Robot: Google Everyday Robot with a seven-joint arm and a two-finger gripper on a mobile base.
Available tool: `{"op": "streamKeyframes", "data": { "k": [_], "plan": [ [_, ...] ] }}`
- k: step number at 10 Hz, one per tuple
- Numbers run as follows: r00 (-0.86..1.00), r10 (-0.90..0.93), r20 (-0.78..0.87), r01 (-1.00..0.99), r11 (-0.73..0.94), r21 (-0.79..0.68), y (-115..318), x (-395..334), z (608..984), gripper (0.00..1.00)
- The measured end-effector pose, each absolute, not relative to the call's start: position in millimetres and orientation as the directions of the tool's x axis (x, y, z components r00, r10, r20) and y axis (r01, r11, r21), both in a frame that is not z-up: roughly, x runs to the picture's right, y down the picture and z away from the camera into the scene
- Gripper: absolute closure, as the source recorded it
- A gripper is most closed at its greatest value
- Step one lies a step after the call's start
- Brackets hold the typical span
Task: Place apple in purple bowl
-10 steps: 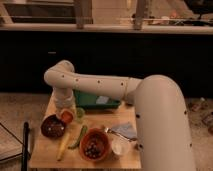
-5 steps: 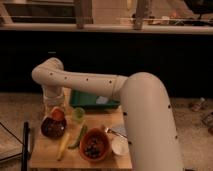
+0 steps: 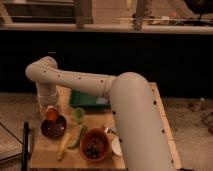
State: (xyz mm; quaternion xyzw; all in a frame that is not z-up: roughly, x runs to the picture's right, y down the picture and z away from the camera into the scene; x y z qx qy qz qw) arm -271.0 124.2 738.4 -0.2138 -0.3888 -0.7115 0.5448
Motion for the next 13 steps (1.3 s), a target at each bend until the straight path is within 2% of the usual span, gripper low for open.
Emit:
{"op": "streamKeyframes", "data": {
  "k": [2,4,6,13],
  "plan": [
    [-0.319,-0.601,0.733,0.940,-0.102,0.324,128,-269,738,0.54],
    [-0.331,-0.595,0.732,0.936,-0.111,0.333,133,-271,735,0.32],
    [-0.336,-0.596,0.729,0.935,-0.115,0.336,134,-271,732,0.20],
    [-0.321,-0.619,0.716,0.939,-0.112,0.324,128,-267,727,0.20]
  ]
}}
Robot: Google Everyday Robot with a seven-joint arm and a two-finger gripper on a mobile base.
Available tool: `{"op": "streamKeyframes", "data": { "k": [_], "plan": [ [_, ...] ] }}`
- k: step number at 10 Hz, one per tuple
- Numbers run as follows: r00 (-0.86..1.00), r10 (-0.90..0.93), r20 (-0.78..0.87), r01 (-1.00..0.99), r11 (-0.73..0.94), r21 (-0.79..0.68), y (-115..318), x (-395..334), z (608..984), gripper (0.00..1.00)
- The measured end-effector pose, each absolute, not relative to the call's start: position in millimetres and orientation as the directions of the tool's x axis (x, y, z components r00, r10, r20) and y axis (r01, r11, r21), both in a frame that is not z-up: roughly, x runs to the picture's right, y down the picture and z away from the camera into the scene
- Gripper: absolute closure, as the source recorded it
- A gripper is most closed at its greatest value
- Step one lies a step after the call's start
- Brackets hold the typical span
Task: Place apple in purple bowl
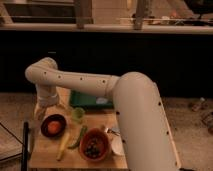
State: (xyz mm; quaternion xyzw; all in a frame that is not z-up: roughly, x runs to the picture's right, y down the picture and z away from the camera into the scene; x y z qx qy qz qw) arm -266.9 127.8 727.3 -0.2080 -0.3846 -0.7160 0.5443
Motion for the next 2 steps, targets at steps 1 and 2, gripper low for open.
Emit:
{"op": "streamKeyframes", "data": {
  "k": [1,2],
  "plan": [
    [-0.315,-0.624,0.716,0.941,-0.107,0.320,124.9,-266.7,726.8,0.20],
    [-0.301,-0.629,0.716,0.945,-0.099,0.311,120.7,-263.3,728.6,0.20]
  ]
}}
